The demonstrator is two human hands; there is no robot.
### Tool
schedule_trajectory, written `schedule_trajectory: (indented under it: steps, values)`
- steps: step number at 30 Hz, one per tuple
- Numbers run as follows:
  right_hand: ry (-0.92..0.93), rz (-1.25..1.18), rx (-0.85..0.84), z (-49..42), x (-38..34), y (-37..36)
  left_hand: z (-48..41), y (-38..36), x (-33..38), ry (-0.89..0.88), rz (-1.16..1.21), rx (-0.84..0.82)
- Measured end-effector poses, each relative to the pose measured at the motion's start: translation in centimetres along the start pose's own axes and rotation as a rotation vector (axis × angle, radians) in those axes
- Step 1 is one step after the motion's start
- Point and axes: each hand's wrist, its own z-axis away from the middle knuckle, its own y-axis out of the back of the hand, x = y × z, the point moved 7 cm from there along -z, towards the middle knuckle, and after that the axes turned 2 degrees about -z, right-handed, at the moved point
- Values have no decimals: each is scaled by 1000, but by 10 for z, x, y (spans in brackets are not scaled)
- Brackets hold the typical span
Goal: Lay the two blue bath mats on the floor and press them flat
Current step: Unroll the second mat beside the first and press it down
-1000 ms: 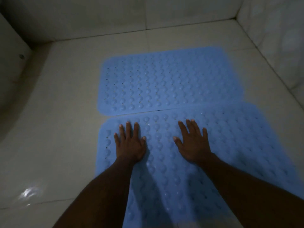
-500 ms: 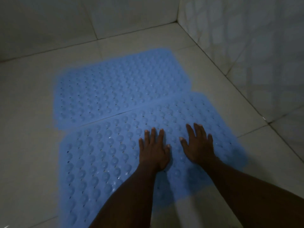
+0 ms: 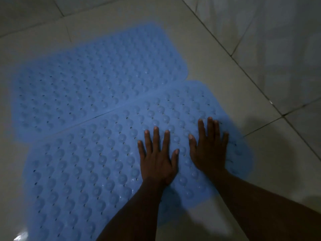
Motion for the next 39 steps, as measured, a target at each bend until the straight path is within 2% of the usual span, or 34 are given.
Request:
schedule_trajectory:
  steps: [10,21,25,33,39]
  values:
    - [-6,5,26,0,-2,5,-1,-3,-1,-8,-36,23]
    - [-14,-35,7,-2,-9,8,18,17,-24,-53,18,-66]
    - [46,-62,-16,8,-58,13,43,31,-78,58,28,7]
    - [278,-173,-98,65,-190,-3,101,35,-186,270,21,54]
    - [383,-123,-116,113,-240,-25,144,18,-228,390,83,37]
